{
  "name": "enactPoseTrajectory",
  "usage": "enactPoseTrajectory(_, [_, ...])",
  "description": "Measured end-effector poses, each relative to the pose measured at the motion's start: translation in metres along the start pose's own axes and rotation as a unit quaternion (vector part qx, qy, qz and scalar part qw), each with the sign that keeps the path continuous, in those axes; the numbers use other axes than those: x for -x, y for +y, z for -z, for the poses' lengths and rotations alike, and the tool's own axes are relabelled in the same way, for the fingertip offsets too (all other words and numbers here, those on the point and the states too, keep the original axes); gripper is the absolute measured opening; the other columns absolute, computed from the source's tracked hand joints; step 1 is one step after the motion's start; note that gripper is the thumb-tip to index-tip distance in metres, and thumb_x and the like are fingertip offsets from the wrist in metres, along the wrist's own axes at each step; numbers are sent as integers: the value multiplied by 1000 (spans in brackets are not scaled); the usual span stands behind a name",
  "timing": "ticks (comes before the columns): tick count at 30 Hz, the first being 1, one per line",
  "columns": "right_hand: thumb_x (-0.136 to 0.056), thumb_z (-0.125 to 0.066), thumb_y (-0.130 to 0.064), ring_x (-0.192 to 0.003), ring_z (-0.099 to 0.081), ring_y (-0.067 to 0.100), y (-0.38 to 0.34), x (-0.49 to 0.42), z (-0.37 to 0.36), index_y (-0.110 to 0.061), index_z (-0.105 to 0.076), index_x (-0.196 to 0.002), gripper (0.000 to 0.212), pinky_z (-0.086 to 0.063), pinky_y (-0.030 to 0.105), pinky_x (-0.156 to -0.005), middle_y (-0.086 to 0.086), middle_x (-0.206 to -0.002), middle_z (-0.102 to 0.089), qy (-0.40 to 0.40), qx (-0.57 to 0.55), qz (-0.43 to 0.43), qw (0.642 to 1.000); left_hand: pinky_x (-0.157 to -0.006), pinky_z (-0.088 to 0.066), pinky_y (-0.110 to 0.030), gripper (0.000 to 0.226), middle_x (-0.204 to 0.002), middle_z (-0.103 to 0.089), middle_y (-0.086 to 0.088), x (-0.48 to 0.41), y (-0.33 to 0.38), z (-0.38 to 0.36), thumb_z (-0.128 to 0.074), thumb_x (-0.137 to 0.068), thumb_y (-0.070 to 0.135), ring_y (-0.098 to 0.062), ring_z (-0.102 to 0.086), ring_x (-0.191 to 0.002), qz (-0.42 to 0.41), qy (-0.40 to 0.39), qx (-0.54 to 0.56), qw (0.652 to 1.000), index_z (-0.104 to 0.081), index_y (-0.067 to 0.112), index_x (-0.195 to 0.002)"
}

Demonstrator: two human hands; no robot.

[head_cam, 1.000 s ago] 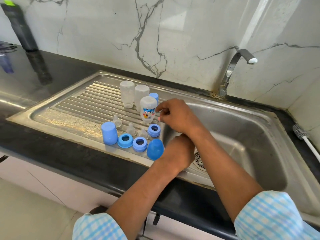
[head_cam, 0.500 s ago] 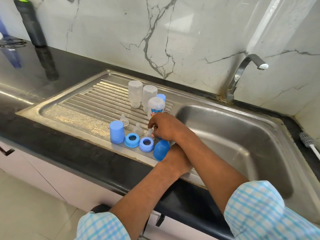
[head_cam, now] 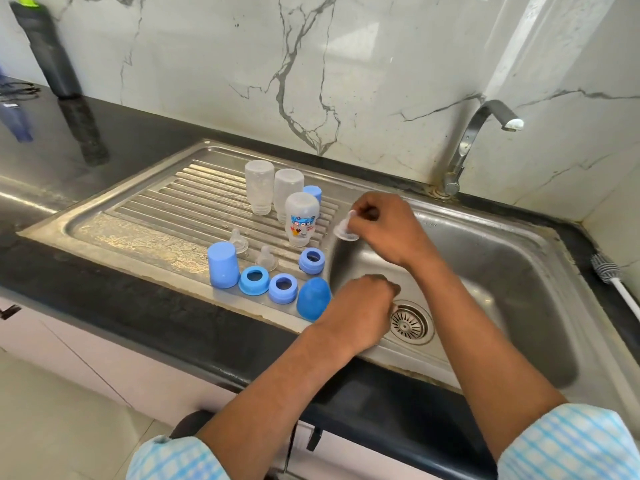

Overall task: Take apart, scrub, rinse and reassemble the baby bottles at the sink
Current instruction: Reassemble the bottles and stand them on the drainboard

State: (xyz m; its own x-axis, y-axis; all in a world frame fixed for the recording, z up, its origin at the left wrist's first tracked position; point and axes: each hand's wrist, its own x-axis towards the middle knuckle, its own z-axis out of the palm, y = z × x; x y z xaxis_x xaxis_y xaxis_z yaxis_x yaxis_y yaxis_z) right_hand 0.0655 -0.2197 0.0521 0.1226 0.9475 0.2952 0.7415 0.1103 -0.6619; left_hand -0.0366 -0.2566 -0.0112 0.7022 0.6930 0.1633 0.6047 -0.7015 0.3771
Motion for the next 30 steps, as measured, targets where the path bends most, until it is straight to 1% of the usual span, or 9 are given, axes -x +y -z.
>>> enactPoseTrajectory(3, [-89,-60,-18,-72,-61,11,21,6,17,-19,-67,-86,7,-50,32,-65,-7,-78,-65,38,-39,-20,998,-91,-50,-42,28,-115,-67,-10,4,-1,14,-54,-99,24,-28,-62,-107,7,49,22,999,-66,11,-120])
enactPoseTrajectory(6, [-96,-57,-19,-74,-64,7,35,16,25,-17,-66,-91,11,-55,37,-64,-6,-82,-64,34,-89,-58,994,-87,-51,-38,26,-111,-70,-7,6,-10,36,-56,-98,26,-26,-65,-103,36,96,42,994,-69,18,-119])
enactPoseTrajectory(10, [-92,-70,-20,-86,-69,27,54,24,21,-10,-70,-103,15,-56,31,-61,11,-101,-67,13,-97,-82,992,-82,-51,-34,25,-108,-73,-4,6,-42,69,-59,-96,24,-28,-67,-98,112,158,26,981,-71,27,-117])
enactPoseTrajectory(12, [-87,-75,-14,-80,-67,28,62,25,15,-7,-72,-106,20,-55,26,-58,15,-104,-69,12,-100,-89,991,-79,-51,-37,23,-106,-72,-8,6,-61,82,-59,-95,23,-32,-65,-97,157,163,-19,974,-72,27,-113])
enactPoseTrajectory(14, [-85,-76,-12,-68,-63,16,68,27,6,-8,-73,-102,17,-51,23,-57,14,-97,-71,17,-109,-97,989,-82,-52,-41,23,-111,-70,-9,8,-78,93,-62,-94,25,-34,-64,-101,192,146,-65,968,-72,25,-115])
enactPoseTrajectory(17, [-84,-77,-12,-58,-59,-6,78,32,-6,-6,-74,-100,17,-46,11,-57,-4,-80,-68,22,-126,-102,987,-82,-49,-38,26,-116,-68,-3,12,-99,102,-67,-92,31,-28,-62,-104,227,96,-115,962,-69,29,-118])
enactPoseTrajectory(22, [-83,-80,-24,-65,-56,8,88,32,-15,-13,-72,-86,14,-46,26,-62,2,-74,-66,15,-120,-95,988,-89,-46,-35,35,-128,-62,1,4,-92,94,-66,-93,27,-25,-58,-115,159,-5,-134,978,-64,32,-127])
enactPoseTrajectory(26, [-81,-81,-26,-67,-60,7,93,34,-15,-10,-70,-90,22,-45,23,-62,-4,-76,-68,14,-118,-100,988,-80,-44,-34,29,-127,-63,-1,-18,-95,78,-66,-88,16,-27,-60,-113,87,-66,-150,983,-63,32,-112])
enactPoseTrajectory(30, [-81,-81,-26,-72,-63,11,96,34,-12,-11,-70,-92,22,-48,27,-65,-2,-82,-70,21,-119,-102,987,-86,-43,-30,60,-138,-57,7,-35,-97,69,-72,-86,15,-23,-55,-124,50,-119,-189,973,-51,32,-140])
